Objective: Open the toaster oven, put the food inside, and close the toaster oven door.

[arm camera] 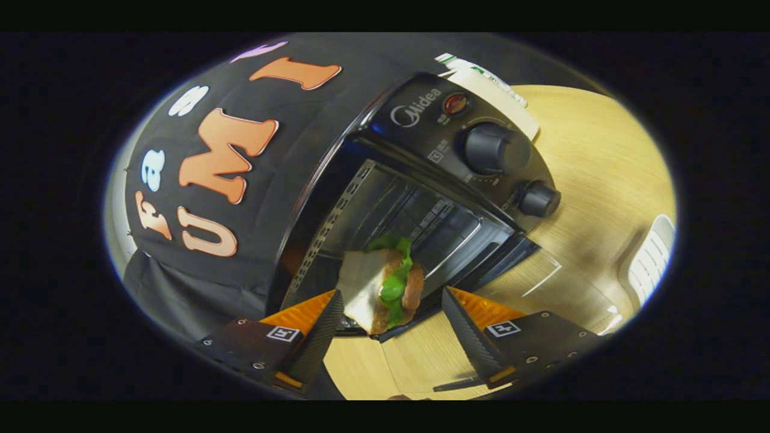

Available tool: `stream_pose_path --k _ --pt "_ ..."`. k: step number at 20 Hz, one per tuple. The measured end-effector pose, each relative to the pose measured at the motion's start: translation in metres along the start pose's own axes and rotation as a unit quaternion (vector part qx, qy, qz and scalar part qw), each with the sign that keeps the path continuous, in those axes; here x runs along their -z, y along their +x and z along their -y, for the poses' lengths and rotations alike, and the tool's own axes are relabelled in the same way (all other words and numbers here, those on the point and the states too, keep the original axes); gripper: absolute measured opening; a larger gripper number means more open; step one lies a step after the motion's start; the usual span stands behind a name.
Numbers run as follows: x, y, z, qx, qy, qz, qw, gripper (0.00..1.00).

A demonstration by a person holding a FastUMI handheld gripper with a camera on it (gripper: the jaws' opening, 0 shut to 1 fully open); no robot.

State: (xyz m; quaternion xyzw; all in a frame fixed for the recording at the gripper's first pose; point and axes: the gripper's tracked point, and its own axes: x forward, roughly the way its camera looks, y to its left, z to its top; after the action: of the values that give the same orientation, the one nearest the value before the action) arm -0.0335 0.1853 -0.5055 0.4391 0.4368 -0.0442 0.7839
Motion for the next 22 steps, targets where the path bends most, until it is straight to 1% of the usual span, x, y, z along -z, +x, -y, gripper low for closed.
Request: stream_pose_path --k 4,7,10,14,15,16,17,19,22 --pt "0.020 -0.033 0.011 0.020 -0.055 -0.043 0.997 0.97" --pt "0.043 -0.060 0.023 0.036 -0.111 -0.076 0.990 0.97" --pt "0.066 -0.088 0.043 0.066 -0.199 -0.098 0.973 0.97" --pt "0.100 -0.116 0.070 0.094 -0.284 -0.137 0.944 0.97" --pt "0.107 -0.120 0.077 0.101 -0.301 -0.147 0.937 0.97" --pt "0.097 -0.124 0.081 0.104 -0.317 -0.153 0.930 0.97" --pt "0.100 -0.124 0.086 0.111 -0.328 -0.158 0.925 0.96" --pt "0.106 -0.119 0.095 0.119 -0.343 -0.168 0.917 0.96" --pt "0.115 -0.110 0.110 0.143 -0.371 -0.191 0.897 0.96"
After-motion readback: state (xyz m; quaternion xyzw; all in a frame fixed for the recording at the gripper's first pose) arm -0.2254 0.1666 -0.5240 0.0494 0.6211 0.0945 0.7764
